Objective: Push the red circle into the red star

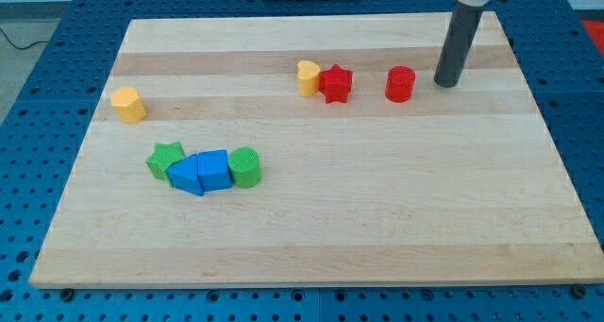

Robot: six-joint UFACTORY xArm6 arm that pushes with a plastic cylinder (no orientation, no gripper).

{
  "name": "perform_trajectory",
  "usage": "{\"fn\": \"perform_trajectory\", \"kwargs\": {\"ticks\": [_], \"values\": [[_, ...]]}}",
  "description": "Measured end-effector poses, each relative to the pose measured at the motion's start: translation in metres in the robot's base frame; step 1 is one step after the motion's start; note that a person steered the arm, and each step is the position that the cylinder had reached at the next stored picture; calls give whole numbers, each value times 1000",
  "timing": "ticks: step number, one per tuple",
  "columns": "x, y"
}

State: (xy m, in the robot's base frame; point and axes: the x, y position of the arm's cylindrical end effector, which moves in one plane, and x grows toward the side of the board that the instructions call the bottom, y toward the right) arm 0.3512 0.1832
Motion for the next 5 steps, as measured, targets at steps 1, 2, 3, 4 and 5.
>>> {"fn": "perform_trajectory", "kwargs": {"ticks": [1, 2, 3, 4, 5], "values": [[2, 0], [0, 0], [0, 0], [0, -2], [0, -21]]}}
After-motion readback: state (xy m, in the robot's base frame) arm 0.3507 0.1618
